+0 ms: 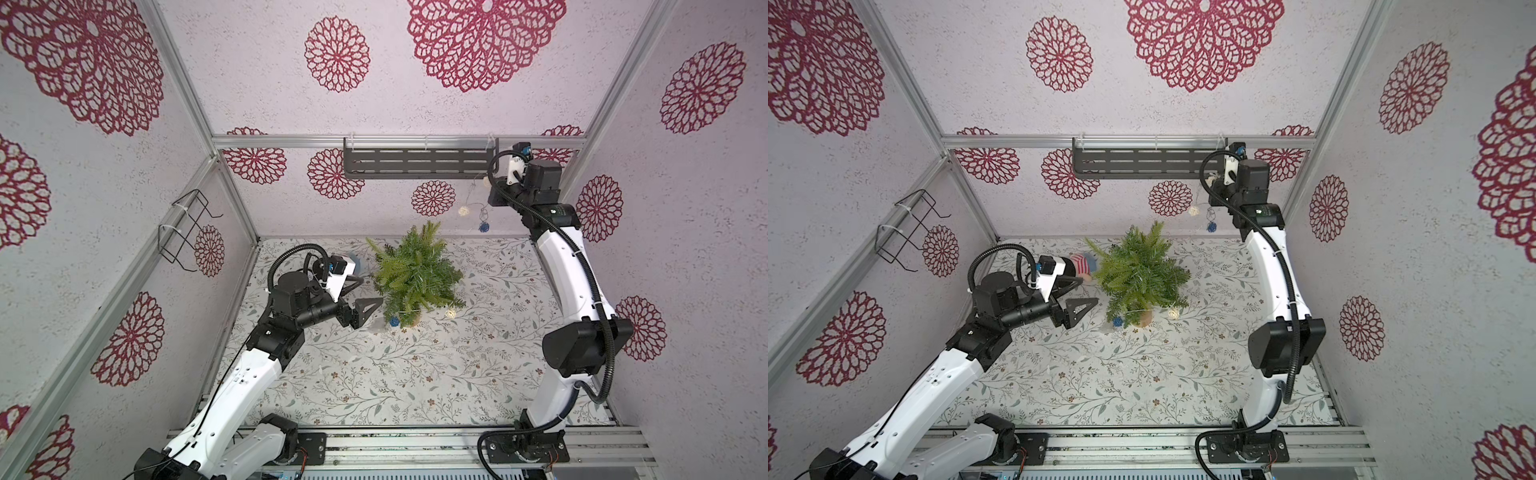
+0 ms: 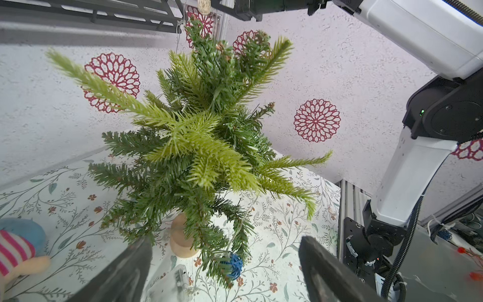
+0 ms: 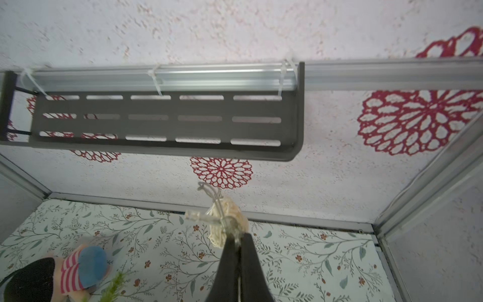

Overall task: Remove string lights from the small christmas tree
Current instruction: Remove the light string from the Christmas tree.

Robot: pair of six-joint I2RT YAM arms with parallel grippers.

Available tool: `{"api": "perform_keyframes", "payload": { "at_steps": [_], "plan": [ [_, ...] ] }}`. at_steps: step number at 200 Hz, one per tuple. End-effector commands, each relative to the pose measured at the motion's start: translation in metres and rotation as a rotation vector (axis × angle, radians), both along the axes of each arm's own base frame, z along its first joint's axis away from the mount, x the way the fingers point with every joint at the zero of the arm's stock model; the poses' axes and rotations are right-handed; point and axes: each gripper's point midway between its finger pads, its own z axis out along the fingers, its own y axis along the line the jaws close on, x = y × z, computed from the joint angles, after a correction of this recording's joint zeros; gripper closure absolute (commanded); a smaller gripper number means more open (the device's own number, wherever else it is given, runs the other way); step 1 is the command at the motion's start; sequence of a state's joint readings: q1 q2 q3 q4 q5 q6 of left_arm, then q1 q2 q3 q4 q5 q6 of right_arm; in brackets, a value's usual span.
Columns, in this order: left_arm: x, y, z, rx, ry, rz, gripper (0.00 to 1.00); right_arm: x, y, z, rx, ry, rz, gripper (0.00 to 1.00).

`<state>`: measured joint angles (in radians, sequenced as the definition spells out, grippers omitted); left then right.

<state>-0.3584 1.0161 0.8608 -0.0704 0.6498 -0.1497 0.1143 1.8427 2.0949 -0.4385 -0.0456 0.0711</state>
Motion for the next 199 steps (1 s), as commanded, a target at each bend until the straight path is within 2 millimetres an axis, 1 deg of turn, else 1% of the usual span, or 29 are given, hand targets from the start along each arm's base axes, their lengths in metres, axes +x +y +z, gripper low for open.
{"api": "perform_keyframes", "payload": {
  "at_steps": [1, 23, 52, 65, 85, 95, 103, 112, 119, 126, 142, 160, 175, 199],
  "plan": [
    [-0.008, -0.002, 0.005, -0.003, -0.027, -0.025, 0.08, -0.012, -0.023, 0.003, -0.022, -0.017, -0.093, 1.0],
    [-0.008, -0.002, 0.006, -0.008, -0.022, -0.021, 0.08, -0.015, -0.034, -0.025, 0.032, 0.024, -0.127, 1.0],
    [-0.006, -0.001, 0.008, -0.01, -0.014, -0.01, 0.08, -0.01, -0.036, -0.065, 0.148, 0.07, -0.132, 1.0],
    [-0.006, 0.0, 0.009, -0.009, -0.004, -0.004, 0.08, -0.005, -0.035, -0.077, 0.179, 0.077, -0.133, 1.0],
    [-0.007, 0.001, 0.012, -0.013, 0.009, 0.007, 0.08, 0.005, -0.041, -0.098, 0.218, 0.104, -0.154, 1.0],
    [-0.008, 0.002, 0.014, -0.015, 0.012, 0.015, 0.08, 0.011, -0.044, -0.104, 0.24, 0.106, -0.162, 1.0],
    [-0.007, 0.003, 0.015, -0.016, 0.012, 0.023, 0.08, 0.016, -0.047, -0.103, 0.255, 0.103, -0.163, 1.0],
    [-0.007, 0.004, 0.017, -0.017, 0.018, 0.032, 0.08, 0.021, -0.048, -0.095, 0.268, 0.091, -0.154, 1.0],
    [-0.007, 0.005, 0.017, -0.018, 0.025, 0.036, 0.08, 0.023, -0.046, -0.082, 0.271, 0.068, -0.136, 1.0],
    [-0.006, 0.005, 0.018, -0.017, 0.029, 0.039, 0.08, 0.023, -0.044, -0.065, 0.278, 0.033, -0.121, 1.0],
    [-0.004, 0.006, 0.02, -0.017, 0.035, 0.051, 0.08, 0.02, -0.032, -0.022, 0.304, -0.062, -0.042, 1.0],
    [-0.001, 0.007, 0.019, -0.014, 0.039, 0.064, 0.08, 0.014, -0.024, 0.016, 0.338, -0.153, 0.018, 1.0],
    [0.002, 0.007, 0.017, -0.009, 0.046, 0.075, 0.08, 0.013, -0.018, 0.04, 0.352, -0.211, 0.064, 1.0],
    [0.006, 0.007, 0.012, 0.0, 0.06, 0.083, 0.08, 0.018, -0.009, 0.067, 0.378, -0.277, 0.125, 1.0]
  ]
}}
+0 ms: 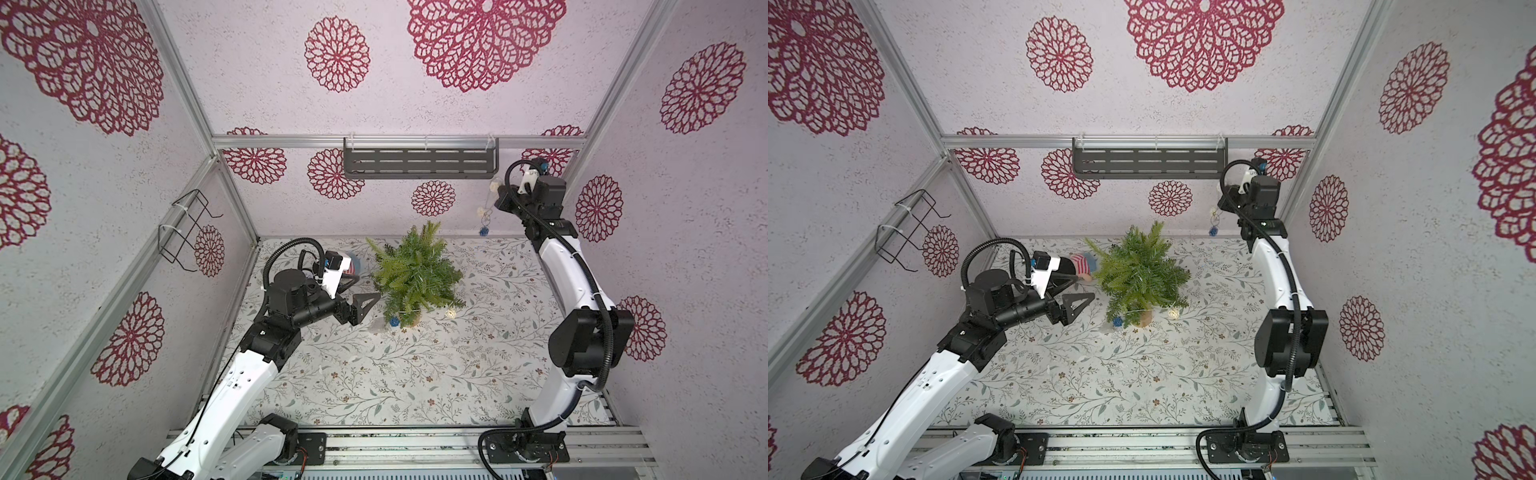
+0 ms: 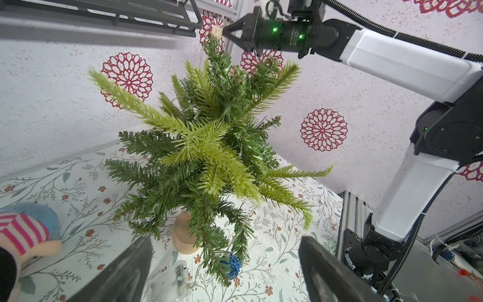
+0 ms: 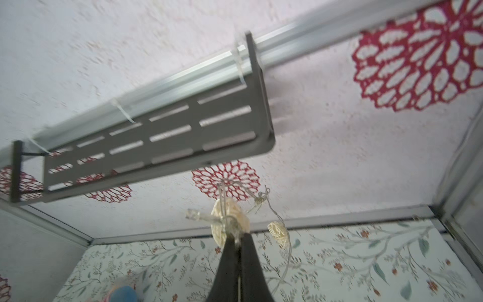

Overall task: Remove string lights from the small christmas tree
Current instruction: Remove the light string from the Christmas tree.

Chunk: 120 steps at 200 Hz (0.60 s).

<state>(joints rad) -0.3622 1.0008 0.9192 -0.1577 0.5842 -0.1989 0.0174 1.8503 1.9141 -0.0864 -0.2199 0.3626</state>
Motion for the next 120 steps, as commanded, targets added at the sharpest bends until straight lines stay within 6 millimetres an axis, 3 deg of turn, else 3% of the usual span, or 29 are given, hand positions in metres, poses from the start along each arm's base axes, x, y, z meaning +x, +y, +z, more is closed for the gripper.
{"api": "perform_keyframes", "payload": {
  "at_steps": [1, 62, 120],
  "plan": [
    [0.003, 0.0, 0.0, 0.007, 0.013, 0.013, 0.08, -0.01, 0.014, 0.072, 0.05, -0.191, 0.087, 1.0],
    [0.007, -0.002, -0.002, -0.001, 0.032, 0.013, 0.08, 0.0, 0.024, 0.121, 0.07, -0.339, 0.158, 1.0],
    [0.01, -0.001, -0.004, -0.003, 0.04, 0.03, 0.08, -0.009, 0.026, 0.162, 0.061, -0.51, 0.174, 1.0]
  ]
}}
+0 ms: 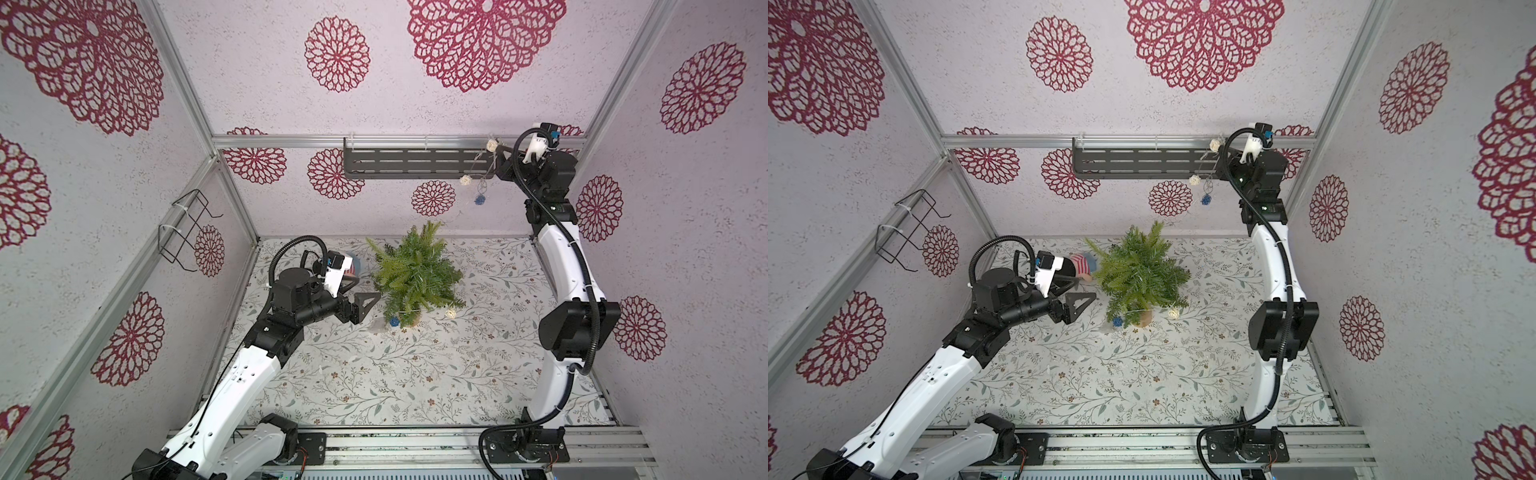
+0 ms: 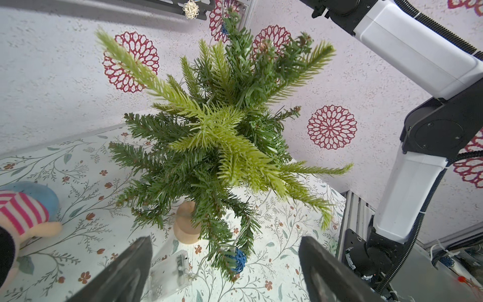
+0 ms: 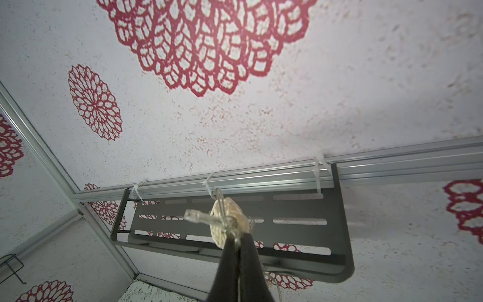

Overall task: Remove string lights from the small christmas tree
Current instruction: Remove the light string from the Christmas tree.

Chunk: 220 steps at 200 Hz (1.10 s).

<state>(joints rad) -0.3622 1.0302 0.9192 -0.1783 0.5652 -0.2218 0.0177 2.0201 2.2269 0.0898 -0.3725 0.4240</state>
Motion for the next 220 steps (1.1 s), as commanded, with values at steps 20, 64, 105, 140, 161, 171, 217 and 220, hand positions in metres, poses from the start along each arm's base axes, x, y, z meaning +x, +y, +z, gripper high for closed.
{"api": "perform_keyframes", "payload": {
  "at_steps": [20, 64, 105, 140, 161, 171, 217, 220],
  "plan": [
    [0.003, -0.001, 0.011, -0.013, -0.023, 0.008, 0.08, -0.03, -0.003, 0.084, 0.02, -0.263, -0.001, 1.0],
    [0.005, -0.001, 0.008, -0.009, -0.019, 0.015, 0.08, -0.034, -0.006, 0.104, 0.032, -0.348, -0.018, 1.0],
    [0.006, -0.001, 0.006, -0.01, -0.011, 0.015, 0.08, -0.037, -0.008, 0.112, 0.034, -0.392, -0.031, 1.0],
    [0.006, -0.001, 0.004, -0.006, -0.009, 0.018, 0.08, -0.033, -0.012, 0.105, 0.026, -0.345, -0.06, 1.0],
    [0.007, -0.001, 0.004, -0.005, -0.015, 0.017, 0.08, -0.029, -0.018, 0.085, 0.007, -0.278, -0.096, 1.0],
    [0.007, -0.002, 0.005, -0.004, -0.014, 0.014, 0.08, -0.03, -0.023, 0.075, 0.001, -0.25, -0.128, 1.0],
    [0.004, -0.001, 0.004, 0.003, -0.013, 0.01, 0.08, -0.029, -0.065, 0.04, -0.013, -0.16, -0.239, 1.0],
    [0.004, -0.001, 0.004, 0.003, -0.014, 0.009, 0.08, -0.031, -0.069, 0.042, -0.012, -0.161, -0.244, 1.0]
  ]
}}
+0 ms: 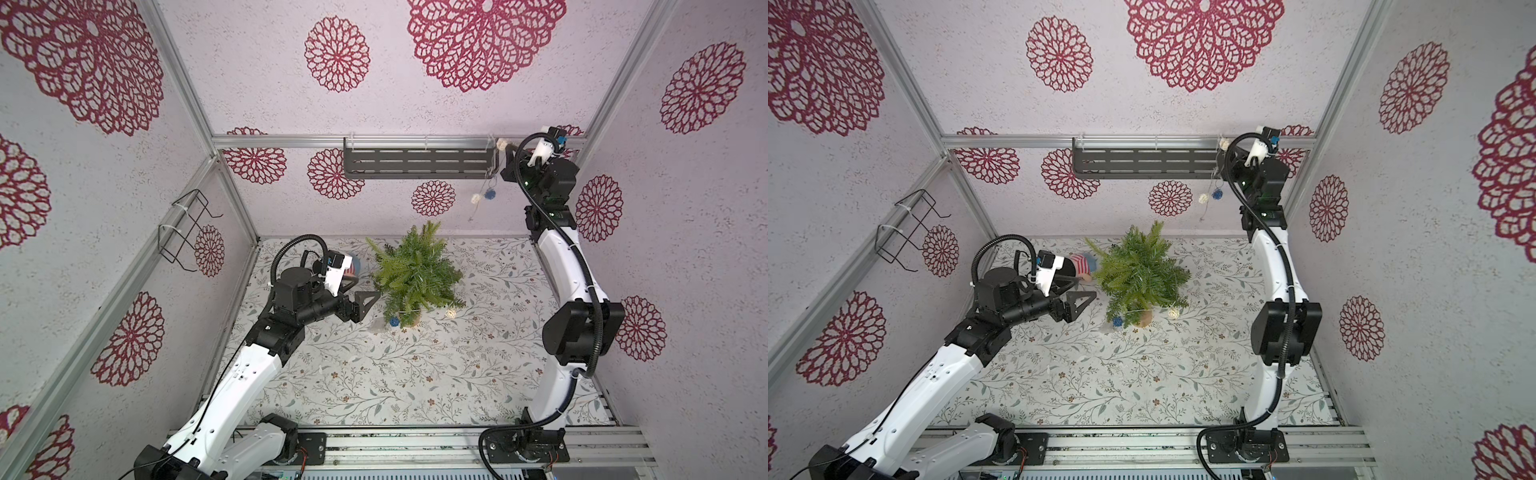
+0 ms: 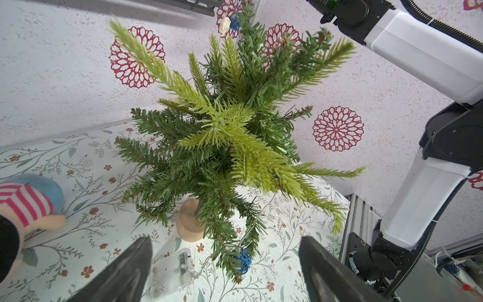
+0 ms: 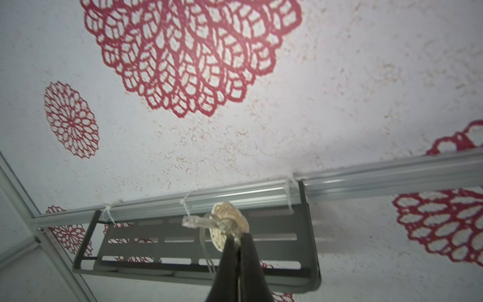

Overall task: Remove string lights from the small christmas tree
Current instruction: Remove the light string from the Christmas tree.

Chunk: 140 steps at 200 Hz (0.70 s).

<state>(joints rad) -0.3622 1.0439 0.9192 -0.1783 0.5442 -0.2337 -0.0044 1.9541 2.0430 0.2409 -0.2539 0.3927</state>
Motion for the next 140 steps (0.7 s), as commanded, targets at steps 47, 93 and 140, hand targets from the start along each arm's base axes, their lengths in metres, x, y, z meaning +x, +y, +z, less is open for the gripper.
{"api": "perform_keyframes", "payload": {
  "at_steps": [47, 93, 140],
  "plan": [
    [-0.001, -0.002, 0.005, -0.002, -0.029, -0.012, 0.08, -0.052, -0.057, 0.095, -0.056, -0.175, -0.124, 1.0],
    [-0.001, -0.003, 0.007, -0.008, -0.035, -0.013, 0.08, -0.08, -0.073, 0.14, -0.086, -0.253, -0.196, 1.0],
    [-0.004, 0.0, 0.009, -0.007, -0.044, -0.008, 0.08, -0.108, -0.09, 0.182, -0.081, -0.357, -0.245, 1.0]
  ]
}}
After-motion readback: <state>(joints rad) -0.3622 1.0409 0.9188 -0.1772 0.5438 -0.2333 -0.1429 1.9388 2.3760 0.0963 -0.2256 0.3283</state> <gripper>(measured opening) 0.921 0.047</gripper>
